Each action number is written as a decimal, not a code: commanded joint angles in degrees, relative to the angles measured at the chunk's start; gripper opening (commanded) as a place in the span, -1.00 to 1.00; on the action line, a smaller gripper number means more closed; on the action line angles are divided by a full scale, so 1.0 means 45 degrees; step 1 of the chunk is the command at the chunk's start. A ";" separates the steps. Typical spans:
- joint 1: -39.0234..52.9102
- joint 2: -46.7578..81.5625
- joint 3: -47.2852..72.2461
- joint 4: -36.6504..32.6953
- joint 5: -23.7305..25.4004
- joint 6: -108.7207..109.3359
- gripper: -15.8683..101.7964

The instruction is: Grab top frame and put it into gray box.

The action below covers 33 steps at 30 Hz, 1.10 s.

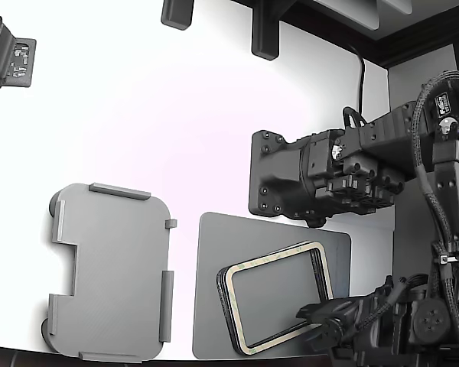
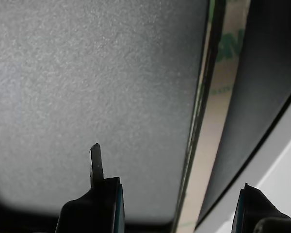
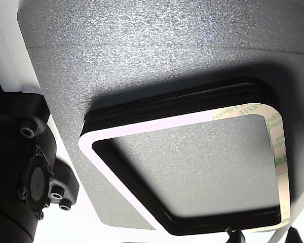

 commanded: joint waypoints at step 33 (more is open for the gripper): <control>0.1777 -0.1211 -0.0625 -0.0469 -0.0410 0.3164 0.55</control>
